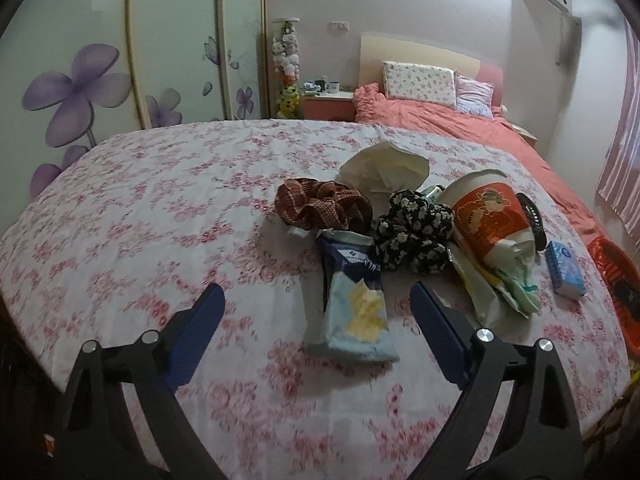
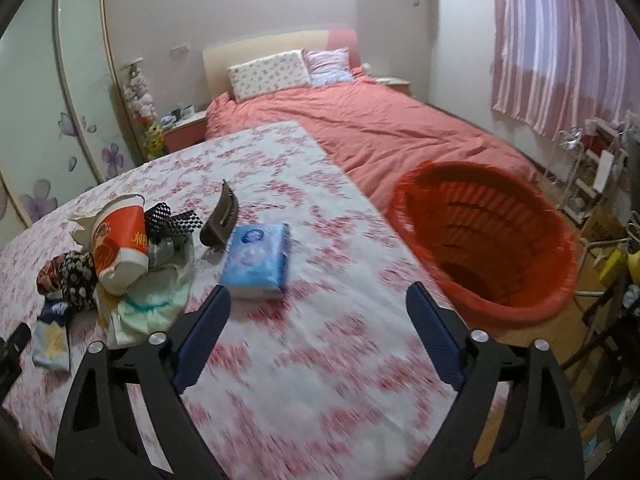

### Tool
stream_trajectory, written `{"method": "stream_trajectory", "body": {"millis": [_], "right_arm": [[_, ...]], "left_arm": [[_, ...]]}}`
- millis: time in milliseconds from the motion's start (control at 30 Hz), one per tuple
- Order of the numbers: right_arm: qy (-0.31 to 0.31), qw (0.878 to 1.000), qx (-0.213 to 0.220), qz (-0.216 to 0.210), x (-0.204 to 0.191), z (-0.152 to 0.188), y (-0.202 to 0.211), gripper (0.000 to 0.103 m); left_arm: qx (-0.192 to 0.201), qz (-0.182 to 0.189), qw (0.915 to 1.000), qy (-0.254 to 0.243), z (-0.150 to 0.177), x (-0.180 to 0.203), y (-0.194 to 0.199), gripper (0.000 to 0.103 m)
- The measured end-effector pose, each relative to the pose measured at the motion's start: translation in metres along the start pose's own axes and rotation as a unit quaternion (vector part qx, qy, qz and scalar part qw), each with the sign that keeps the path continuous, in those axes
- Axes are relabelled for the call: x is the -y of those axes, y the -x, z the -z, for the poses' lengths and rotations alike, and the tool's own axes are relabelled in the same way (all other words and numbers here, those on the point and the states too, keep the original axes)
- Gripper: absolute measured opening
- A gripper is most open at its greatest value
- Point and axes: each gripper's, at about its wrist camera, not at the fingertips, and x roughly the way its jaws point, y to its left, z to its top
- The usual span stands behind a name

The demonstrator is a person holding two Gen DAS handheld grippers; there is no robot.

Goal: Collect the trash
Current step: 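Grasp the blue-white snack bag with the left gripper while the right grasps the blue tissue pack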

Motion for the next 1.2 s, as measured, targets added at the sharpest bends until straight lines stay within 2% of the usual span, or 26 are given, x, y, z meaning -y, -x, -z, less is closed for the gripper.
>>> {"method": "stream_trajectory", "body": {"millis": [167,367,433,467,533,667,833,933,1000,1067,1200], "right_arm": [[0.005,0.999,-0.027,-0.021,-0.019,-0.014,-0.032,0.087],[0.026,0.998,-0.062,-0.012,-0.034,-0.017,-0.062,0.086],[0.027,0.995,-0.091,-0.014,-0.034,-0.016,-0.072,0.076],[0.024,0.994,-0.101,-0.017,-0.033,-0.015,-0.073,0.076],[0.029,0.995,-0.099,-0.01,-0.032,-0.015,-0.072,0.069],[0.032,0.995,-0.098,-0.008,-0.036,-0.014,-0.072,0.068],[0.046,0.995,-0.092,0.001,-0.04,-0.014,-0.075,0.056],[0.043,0.995,-0.09,-0.003,-0.038,-0.015,-0.077,0.053],[0.041,0.995,-0.09,-0.008,-0.036,-0.015,-0.077,0.052],[0.037,0.995,-0.092,-0.014,-0.034,-0.015,-0.075,0.052],[0.032,0.996,-0.084,-0.02,-0.029,-0.014,-0.067,0.052]], "left_arm": [[-0.02,0.008,0.9998,0.0,-0.004,0.003,-0.022,0.088],[-0.038,0.01,0.9992,-0.002,-0.003,0.005,-0.039,0.087],[-0.041,0.008,0.9991,-0.004,-0.003,0.005,-0.043,0.086],[-0.044,0.008,0.999,-0.005,-0.002,0.005,-0.046,0.084],[-0.05,0.01,0.9987,-0.004,-0.003,0.004,-0.051,0.081],[-0.065,0.01,0.9978,-0.003,-0.003,0.002,-0.062,0.076],[-0.076,0.013,0.9969,-0.01,-0.003,0.005,-0.069,0.073],[-0.086,0.013,0.996,-0.016,-0.001,0.008,-0.074,0.068],[-0.081,0.014,0.9963,-0.023,-0.001,0.01,-0.074,0.059],[-0.083,0.017,0.9961,-0.024,-0.001,0.009,-0.072,0.045],[-0.077,0.025,0.9965,-0.023,-0.004,0.007,-0.065,0.041]]}}
